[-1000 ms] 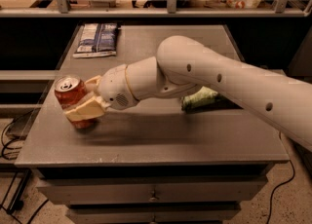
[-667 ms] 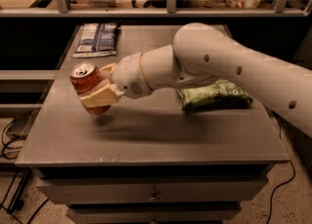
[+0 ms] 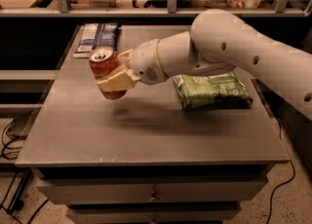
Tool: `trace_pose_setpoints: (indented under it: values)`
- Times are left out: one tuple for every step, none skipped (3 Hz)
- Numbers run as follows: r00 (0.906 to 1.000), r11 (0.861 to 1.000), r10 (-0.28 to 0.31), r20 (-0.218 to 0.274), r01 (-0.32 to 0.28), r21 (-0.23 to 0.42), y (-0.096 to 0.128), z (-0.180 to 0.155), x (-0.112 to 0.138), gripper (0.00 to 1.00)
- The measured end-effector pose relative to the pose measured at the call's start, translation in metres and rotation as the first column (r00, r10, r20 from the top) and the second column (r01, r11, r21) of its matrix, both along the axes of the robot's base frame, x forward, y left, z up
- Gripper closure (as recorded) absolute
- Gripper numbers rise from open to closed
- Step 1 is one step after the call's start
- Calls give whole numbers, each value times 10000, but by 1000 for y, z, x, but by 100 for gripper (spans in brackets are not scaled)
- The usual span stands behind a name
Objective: Move coke can near blue chip bag
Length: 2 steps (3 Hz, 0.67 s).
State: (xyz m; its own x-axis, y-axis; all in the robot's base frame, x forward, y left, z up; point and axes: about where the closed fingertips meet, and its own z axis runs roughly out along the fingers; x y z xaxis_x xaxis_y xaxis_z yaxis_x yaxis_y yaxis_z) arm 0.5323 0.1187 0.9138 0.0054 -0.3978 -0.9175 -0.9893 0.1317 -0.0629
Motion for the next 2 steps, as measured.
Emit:
trace_pose_setpoints:
  values:
    - [9989, 9986, -438, 147, 433, 306, -3, -1, 3, 100]
    - [9919, 9877, -1150, 536, 1084, 1125, -5, 1, 27, 100]
